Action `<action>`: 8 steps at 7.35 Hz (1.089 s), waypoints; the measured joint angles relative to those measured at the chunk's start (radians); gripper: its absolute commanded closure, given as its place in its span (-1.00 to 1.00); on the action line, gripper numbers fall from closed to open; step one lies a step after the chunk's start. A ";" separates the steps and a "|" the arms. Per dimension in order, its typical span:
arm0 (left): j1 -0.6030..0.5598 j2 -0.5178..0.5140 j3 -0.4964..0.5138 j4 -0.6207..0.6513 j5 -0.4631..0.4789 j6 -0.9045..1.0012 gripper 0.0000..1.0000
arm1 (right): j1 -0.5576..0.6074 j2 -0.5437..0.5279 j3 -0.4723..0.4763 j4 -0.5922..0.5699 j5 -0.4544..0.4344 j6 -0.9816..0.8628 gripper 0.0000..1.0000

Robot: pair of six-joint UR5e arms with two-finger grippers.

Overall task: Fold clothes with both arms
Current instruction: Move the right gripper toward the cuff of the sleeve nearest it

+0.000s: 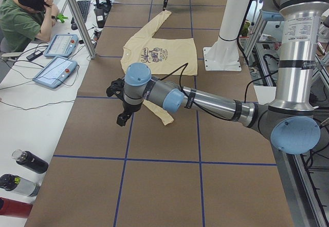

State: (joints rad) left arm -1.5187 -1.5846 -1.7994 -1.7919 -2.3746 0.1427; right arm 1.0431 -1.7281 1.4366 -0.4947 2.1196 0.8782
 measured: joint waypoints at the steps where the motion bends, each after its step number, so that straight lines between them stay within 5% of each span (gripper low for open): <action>1: 0.000 0.000 0.000 0.000 0.000 0.000 -1.00 | -0.006 0.000 0.000 0.000 -0.002 0.001 -0.17; 3: 0.000 0.000 0.000 0.000 0.000 0.000 -1.00 | -0.011 -0.001 -0.001 -0.002 -0.007 0.002 0.28; 4: 0.000 0.000 0.000 0.000 -0.001 0.000 -1.00 | -0.012 -0.001 -0.001 -0.005 -0.008 0.002 0.33; 8: 0.000 0.000 -0.001 -0.001 -0.001 0.000 -1.00 | -0.012 -0.013 -0.001 -0.011 -0.009 0.001 0.17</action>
State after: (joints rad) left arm -1.5186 -1.5846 -1.8002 -1.7929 -2.3761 0.1427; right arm 1.0309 -1.7408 1.4351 -0.5057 2.1108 0.8792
